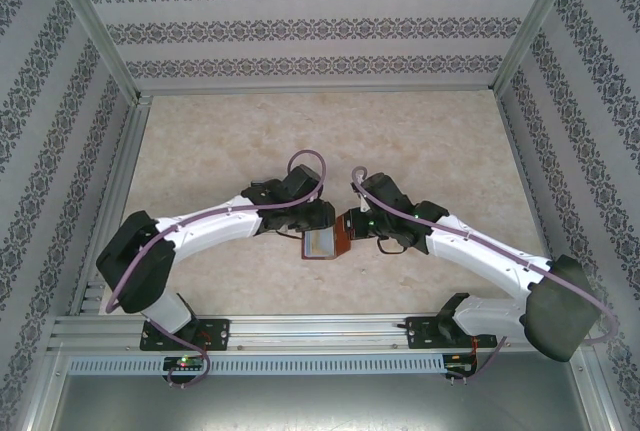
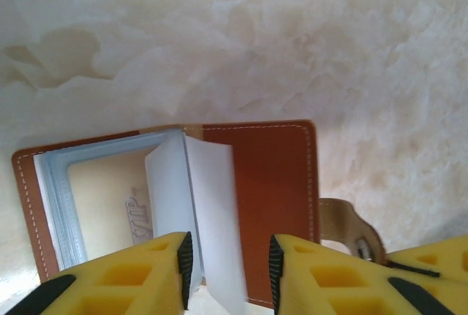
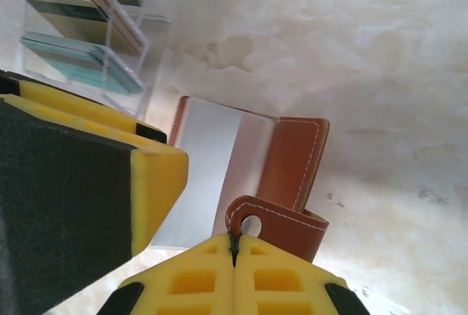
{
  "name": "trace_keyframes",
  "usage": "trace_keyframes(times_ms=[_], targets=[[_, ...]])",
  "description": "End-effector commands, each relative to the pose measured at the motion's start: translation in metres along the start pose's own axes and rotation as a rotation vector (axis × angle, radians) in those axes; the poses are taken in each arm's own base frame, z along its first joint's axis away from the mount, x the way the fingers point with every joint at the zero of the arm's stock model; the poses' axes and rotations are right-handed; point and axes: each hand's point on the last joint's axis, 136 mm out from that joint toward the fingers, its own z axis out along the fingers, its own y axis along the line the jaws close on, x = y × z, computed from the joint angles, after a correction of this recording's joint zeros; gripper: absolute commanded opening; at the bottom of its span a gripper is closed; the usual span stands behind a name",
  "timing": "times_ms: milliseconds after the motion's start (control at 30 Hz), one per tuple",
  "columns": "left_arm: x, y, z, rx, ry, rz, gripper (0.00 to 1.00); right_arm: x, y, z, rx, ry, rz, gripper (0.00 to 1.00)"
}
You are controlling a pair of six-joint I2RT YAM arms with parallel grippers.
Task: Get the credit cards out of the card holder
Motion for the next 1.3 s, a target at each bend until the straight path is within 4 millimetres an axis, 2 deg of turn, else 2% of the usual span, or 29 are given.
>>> trace_keyframes(times_ms=[0, 167, 367, 400, 433, 467, 567, 633, 733, 900, 1033, 1267], targets=[[0.006, 0.01, 0.013, -0.01, 0.022, -0.025, 0.33, 0.004, -0.012, -0.001, 0.034, -0.003, 0.023, 0.0], [0.016, 0.027, 0.025, -0.055, 0.051, -0.038, 0.32, 0.012, -0.028, 0.007, 0.07, 0.018, 0.042, 0.0], [0.02, 0.03, 0.031, -0.053, 0.066, -0.043, 0.33, 0.024, -0.041, 0.019, 0.109, 0.061, 0.049, 0.0], [0.021, 0.03, 0.032, -0.051, 0.069, -0.043, 0.33, 0.026, -0.042, 0.021, 0.113, 0.07, 0.049, 0.1], [0.021, 0.03, 0.033, -0.048, 0.072, -0.043, 0.33, 0.027, -0.042, 0.024, 0.112, 0.081, 0.047, 0.24], [0.022, 0.029, 0.035, -0.043, 0.076, -0.043, 0.34, 0.029, -0.041, 0.027, 0.109, 0.093, 0.047, 0.31], [0.022, 0.027, 0.036, -0.032, 0.082, -0.043, 0.34, 0.031, -0.041, 0.034, 0.108, 0.111, 0.05, 0.38], [0.019, 0.025, 0.032, -0.03, 0.068, -0.041, 0.34, 0.033, -0.042, 0.038, 0.118, 0.126, 0.046, 0.38], [0.013, 0.025, 0.02, -0.049, 0.034, -0.029, 0.36, 0.036, -0.046, 0.045, 0.137, 0.148, 0.041, 0.25], [0.007, 0.032, 0.003, -0.084, -0.012, -0.017, 0.41, 0.04, -0.054, 0.051, 0.171, 0.168, 0.039, 0.24], [0.013, 0.039, 0.009, -0.093, 0.008, -0.029, 0.41, 0.042, -0.055, 0.053, 0.171, 0.175, 0.043, 0.23], [0.018, 0.03, 0.027, -0.033, 0.053, -0.039, 0.39, 0.042, -0.055, 0.051, 0.17, 0.168, 0.046, 0.23]])
